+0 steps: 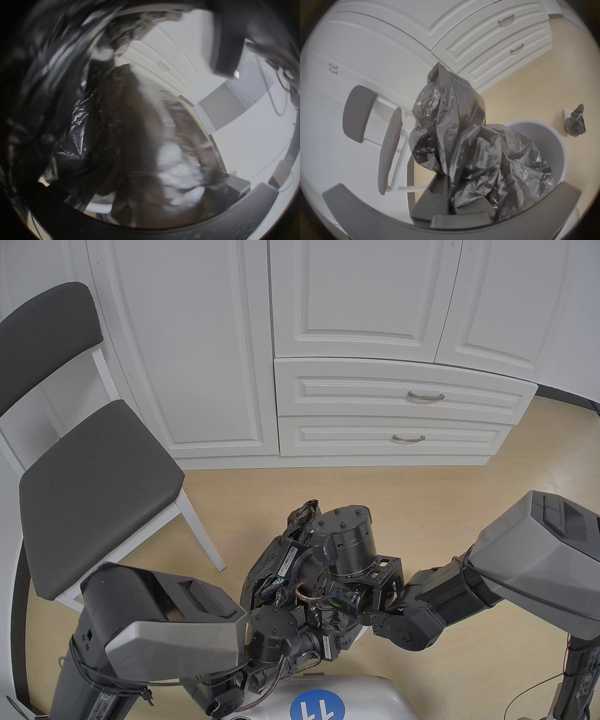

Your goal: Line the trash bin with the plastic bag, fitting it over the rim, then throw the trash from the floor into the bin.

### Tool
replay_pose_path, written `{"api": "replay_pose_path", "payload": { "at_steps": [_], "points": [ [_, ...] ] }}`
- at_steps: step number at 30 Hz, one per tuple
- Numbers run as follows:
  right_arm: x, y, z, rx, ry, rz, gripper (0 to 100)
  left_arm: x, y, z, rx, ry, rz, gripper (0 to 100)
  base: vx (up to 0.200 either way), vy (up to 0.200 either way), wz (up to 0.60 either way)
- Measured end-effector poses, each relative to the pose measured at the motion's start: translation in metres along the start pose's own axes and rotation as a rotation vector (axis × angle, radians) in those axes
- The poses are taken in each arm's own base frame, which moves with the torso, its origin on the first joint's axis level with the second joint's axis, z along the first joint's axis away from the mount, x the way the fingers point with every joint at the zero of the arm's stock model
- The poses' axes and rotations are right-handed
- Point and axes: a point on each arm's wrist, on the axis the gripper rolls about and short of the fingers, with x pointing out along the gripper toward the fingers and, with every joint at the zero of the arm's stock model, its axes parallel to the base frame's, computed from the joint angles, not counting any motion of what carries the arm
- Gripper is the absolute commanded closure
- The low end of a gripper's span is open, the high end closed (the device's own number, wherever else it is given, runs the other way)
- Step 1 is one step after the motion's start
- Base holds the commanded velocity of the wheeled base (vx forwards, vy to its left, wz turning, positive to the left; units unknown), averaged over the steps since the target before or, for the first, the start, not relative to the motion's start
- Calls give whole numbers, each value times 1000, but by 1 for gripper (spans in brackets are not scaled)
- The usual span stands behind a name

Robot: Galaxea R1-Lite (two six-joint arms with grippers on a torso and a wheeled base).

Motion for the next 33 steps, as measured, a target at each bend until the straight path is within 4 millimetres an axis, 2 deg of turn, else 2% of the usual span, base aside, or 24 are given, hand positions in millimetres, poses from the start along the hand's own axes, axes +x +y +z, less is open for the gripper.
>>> {"api": "replay_pose_path", "payload": {
  "at_steps": [6,9,13,25,33],
  "points": [
    [-1,-11,11,16,-66,32,100,31,28,15,-27,-62,87,0,0,0,0],
    [1,-19,13,12,-85,42,100,41,44,18,-37,-66,137,0,0,0,0],
    [7,-29,9,6,-78,24,100,49,53,21,-44,-85,155,0,0,0,0],
    [19,-39,0,27,-149,97,100,71,74,29,-59,-126,220,0,0,0,0],
    [22,-45,-6,24,-138,95,100,85,74,26,-12,-82,283,0,0,0,0]
  ]
}}
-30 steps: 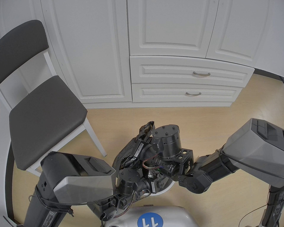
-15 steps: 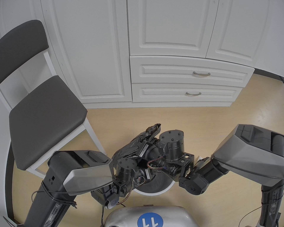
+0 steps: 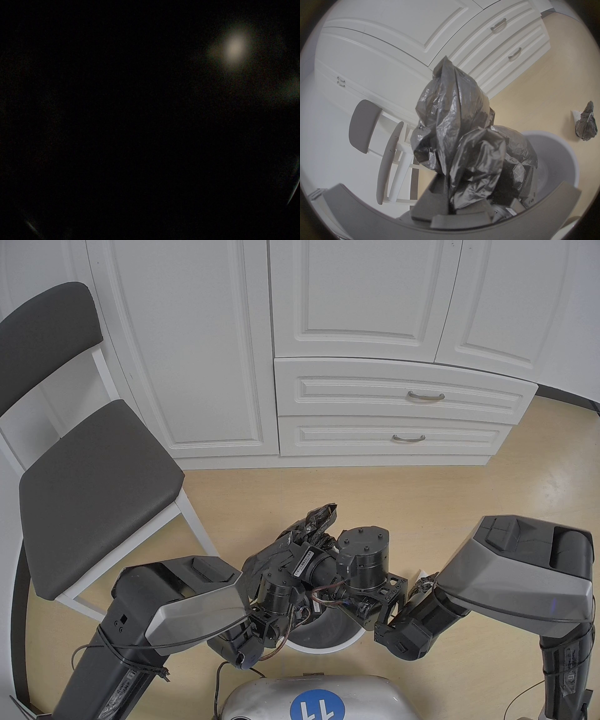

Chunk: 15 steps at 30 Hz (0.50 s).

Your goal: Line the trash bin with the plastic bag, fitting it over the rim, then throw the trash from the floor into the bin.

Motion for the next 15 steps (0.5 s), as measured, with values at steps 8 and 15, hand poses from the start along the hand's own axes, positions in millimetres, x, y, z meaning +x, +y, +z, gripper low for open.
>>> {"api": "replay_pose_path", "payload": {
  "at_steps": [8,15],
  "points": [
    [2,-8,-2,1,3,8,100,11,-3,-4,109,106,95,0,0,0,0],
    [4,-16,5,-12,-13,4,100,22,-10,3,218,139,172,0,0,0,0]
  ]
}}
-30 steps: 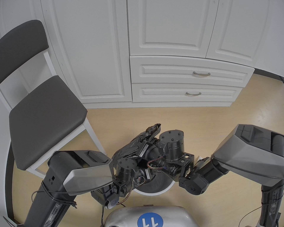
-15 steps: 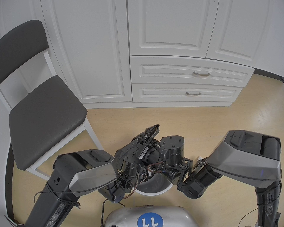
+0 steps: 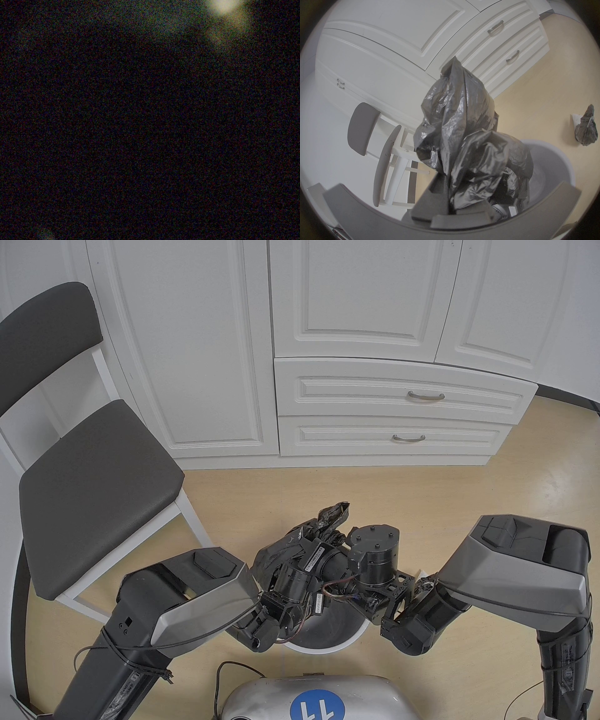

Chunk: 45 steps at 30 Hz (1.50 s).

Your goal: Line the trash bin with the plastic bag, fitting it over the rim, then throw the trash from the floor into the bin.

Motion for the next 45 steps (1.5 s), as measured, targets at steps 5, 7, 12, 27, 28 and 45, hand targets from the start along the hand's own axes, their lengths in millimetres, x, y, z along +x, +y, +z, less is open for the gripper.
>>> {"api": "replay_pose_path", "payload": {
  "at_steps": [5,7,12,27,28,45],
  "points": [
    [2,-4,8,-4,-14,-7,100,0,-5,4,-17,-34,-11,0,0,0,0],
    [2,-5,8,-4,-14,-8,100,-2,-5,5,-46,-54,-22,0,0,0,0],
    [3,-7,8,-5,-9,-16,100,-17,-4,2,-90,-81,-62,0,0,0,0],
    [4,-6,6,-6,-7,-13,100,-116,13,4,-207,-69,-215,0,0,0,0],
    [4,-6,6,-5,-8,-13,100,-122,13,5,-211,-72,-224,0,0,0,0],
    [-17,-2,11,-28,6,-29,100,-245,44,12,-241,-197,-328,0,0,0,0]
  ]
}}
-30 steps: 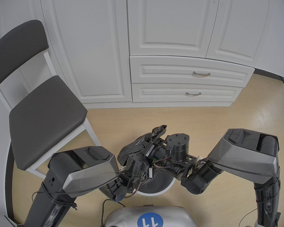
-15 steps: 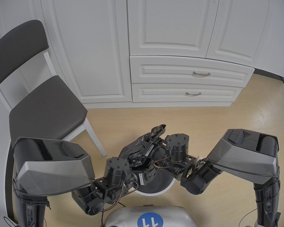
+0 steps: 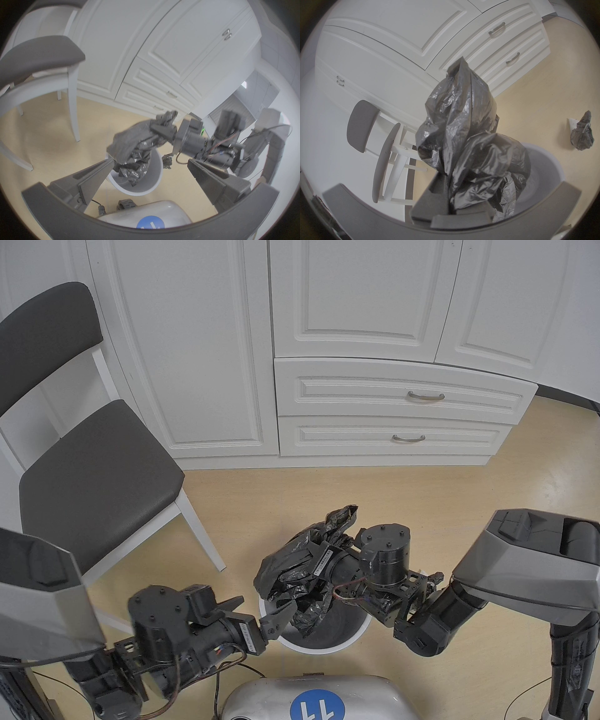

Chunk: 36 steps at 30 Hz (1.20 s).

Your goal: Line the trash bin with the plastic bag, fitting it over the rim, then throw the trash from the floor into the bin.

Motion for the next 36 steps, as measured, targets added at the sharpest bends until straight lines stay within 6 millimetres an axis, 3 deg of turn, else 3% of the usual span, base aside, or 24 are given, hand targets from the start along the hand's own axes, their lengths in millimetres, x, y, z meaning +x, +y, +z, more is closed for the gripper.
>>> {"api": "replay_pose_path", "payload": {
  "at_steps": [6,14,21,30,36],
  "points": [
    [-30,2,-3,-22,36,-33,100,-32,-1,15,-17,-64,-26,0,0,0,0],
    [-60,8,-8,-21,-2,17,100,-40,1,18,-22,-79,-27,0,0,0,0],
    [-58,18,-11,-14,33,108,100,-36,6,10,-19,-43,7,0,0,0,0],
    [-46,15,-23,2,56,231,100,-43,39,3,-37,8,157,0,0,0,0],
    [-51,-29,-31,-5,171,182,100,-44,57,9,-57,-19,246,0,0,0,0]
  ]
}}
